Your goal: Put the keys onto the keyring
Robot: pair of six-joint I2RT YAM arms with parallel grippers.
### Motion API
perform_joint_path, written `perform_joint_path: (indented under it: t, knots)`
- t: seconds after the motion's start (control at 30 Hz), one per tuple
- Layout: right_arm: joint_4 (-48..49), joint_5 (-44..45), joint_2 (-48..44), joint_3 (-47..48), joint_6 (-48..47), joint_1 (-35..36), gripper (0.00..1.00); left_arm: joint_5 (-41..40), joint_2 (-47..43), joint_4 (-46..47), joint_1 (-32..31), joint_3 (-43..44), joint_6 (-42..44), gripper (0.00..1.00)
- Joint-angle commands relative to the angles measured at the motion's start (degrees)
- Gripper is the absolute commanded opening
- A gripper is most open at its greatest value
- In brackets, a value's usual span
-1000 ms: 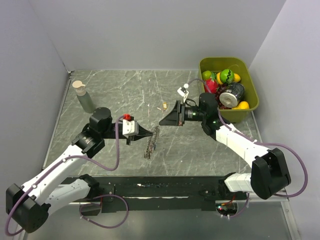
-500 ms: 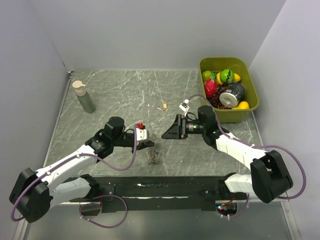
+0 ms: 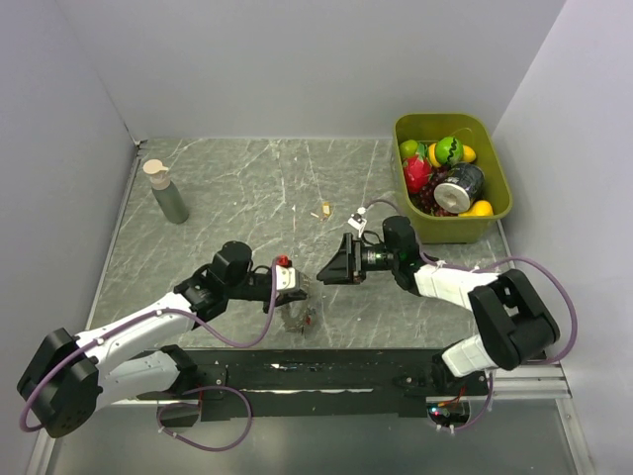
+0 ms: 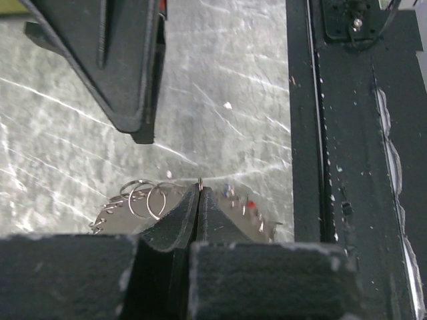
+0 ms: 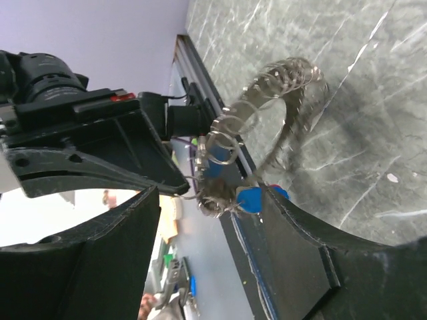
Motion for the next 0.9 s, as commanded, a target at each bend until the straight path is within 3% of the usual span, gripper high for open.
perform_joint_path:
  t: [0.0, 0.23, 0.37, 0.57, 0.87]
  knots:
    - [11.46, -3.95, 2.22, -0.49, 3.85, 0.00, 0.68, -0.96, -0.14, 0.85, -0.83, -0.55, 0.13, 0.01]
    - [18.23, -5.53, 6.70, -1.29, 8.42, -0.09, 0.65, -1.75, -1.71, 1.99, -1.00, -0.99, -0.05, 0.01]
    - [16.59, -5.89, 7.06, 0.03, 7.82, 0.87, 0.61, -1.49, -2.24, 1.55, -1.09, -1.17, 0.21, 0.01]
    - [0.98, -3.78, 6.97, 5.30, 0.71, 3.51, 0.52, -1.58, -2.59, 1.46, -1.09, -1.70, 0.30, 0.01]
    - [-18.93, 3.07, 6.53, 14.70, -8.89, 7.29, 0.50, -1.23, -2.86, 1.38, -1.00, -1.61, 0.21, 0.01]
